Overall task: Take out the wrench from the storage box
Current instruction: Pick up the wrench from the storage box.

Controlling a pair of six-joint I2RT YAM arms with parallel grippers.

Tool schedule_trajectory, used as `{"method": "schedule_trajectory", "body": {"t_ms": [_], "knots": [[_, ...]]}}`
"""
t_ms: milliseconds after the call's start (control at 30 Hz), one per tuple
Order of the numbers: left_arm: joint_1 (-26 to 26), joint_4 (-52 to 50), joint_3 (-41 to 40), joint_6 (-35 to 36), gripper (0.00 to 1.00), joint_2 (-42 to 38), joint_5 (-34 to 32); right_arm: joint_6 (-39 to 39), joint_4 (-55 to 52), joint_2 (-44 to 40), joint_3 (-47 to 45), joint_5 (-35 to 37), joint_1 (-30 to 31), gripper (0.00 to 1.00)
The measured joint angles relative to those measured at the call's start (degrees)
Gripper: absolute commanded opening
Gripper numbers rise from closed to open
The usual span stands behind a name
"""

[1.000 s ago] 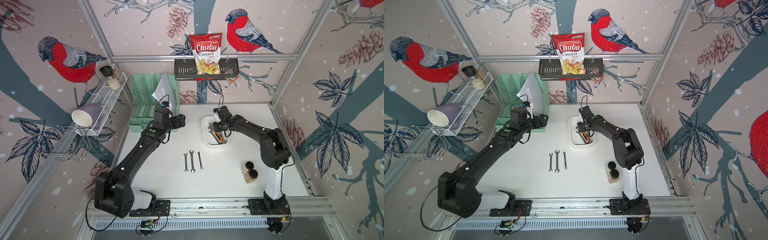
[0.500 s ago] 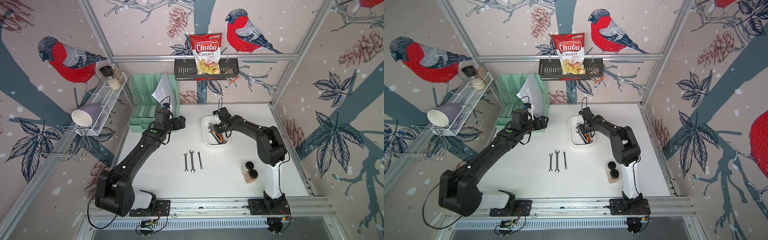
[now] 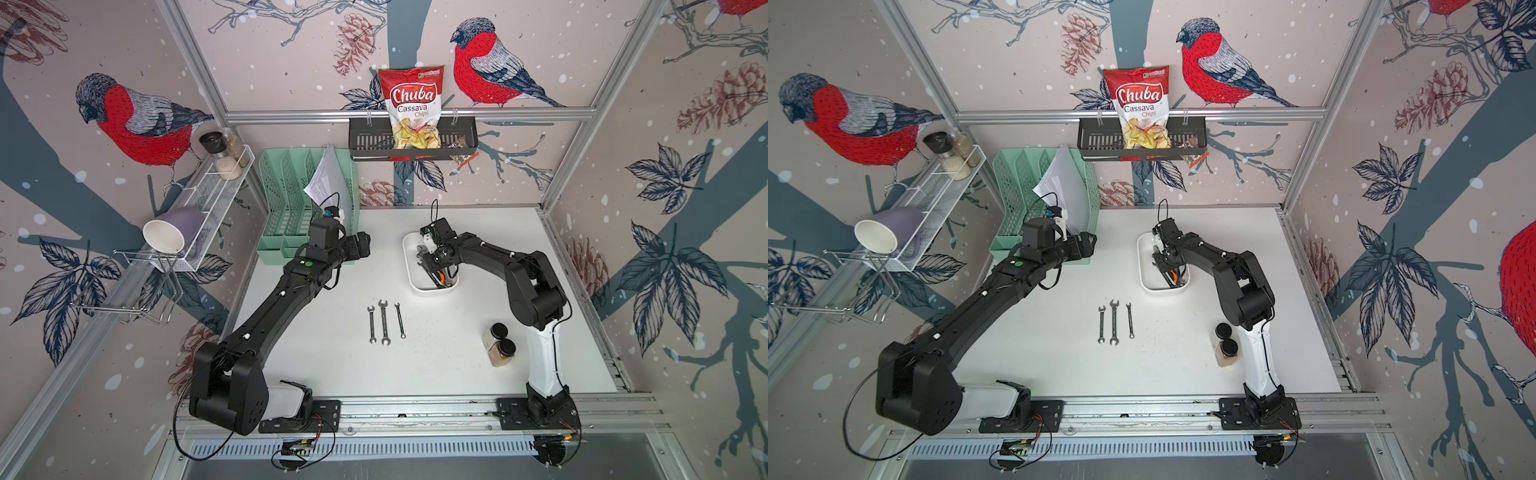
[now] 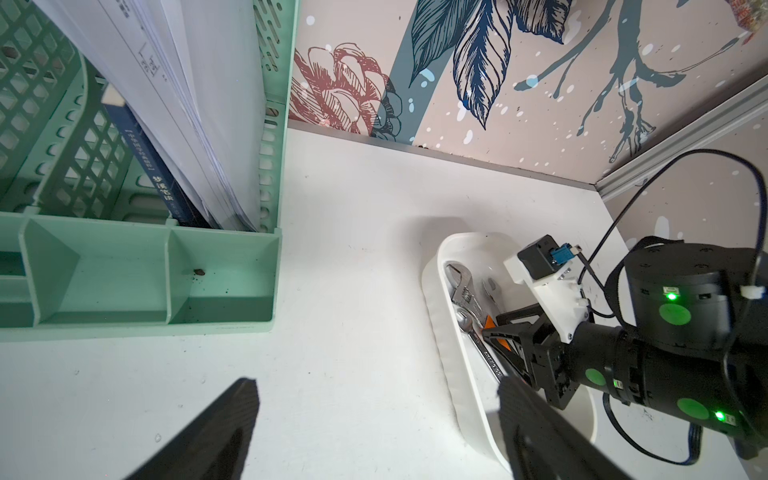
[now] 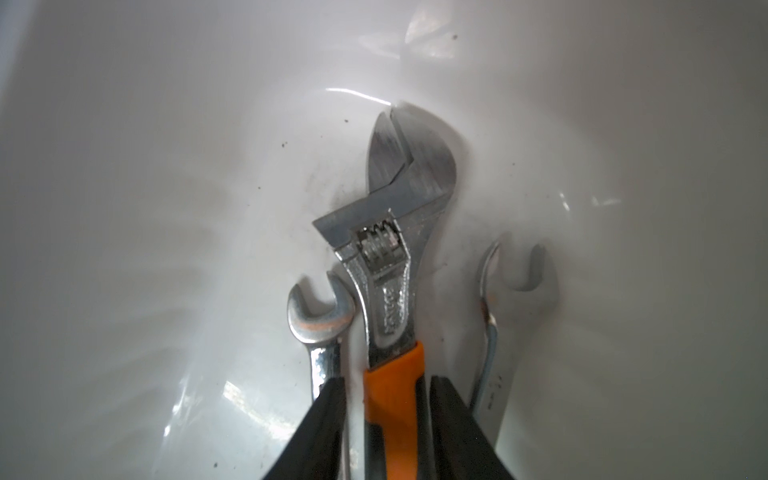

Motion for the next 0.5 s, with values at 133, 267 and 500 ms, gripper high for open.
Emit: {"method": "schedule_trajectory", "body": {"t_ms": [133,267,500], "knots": [[0.0,0.0,-0.04,0.0,0.94,0.0,-0.02,0.0,-0.02,0.55,0.02,0.02,0.0,0.43],[0.0,-0.02,-0.04,0.0,0.94,0.0,-0.02,0.0,0.17,0.92,0.02,0.17,0.0,0.41],[0.17,-0.02,-0.04,0.0,0.94,0.02,-0.02,0.02,0.46,1.44,-0.31,0.59,0.04,0.4]]}}
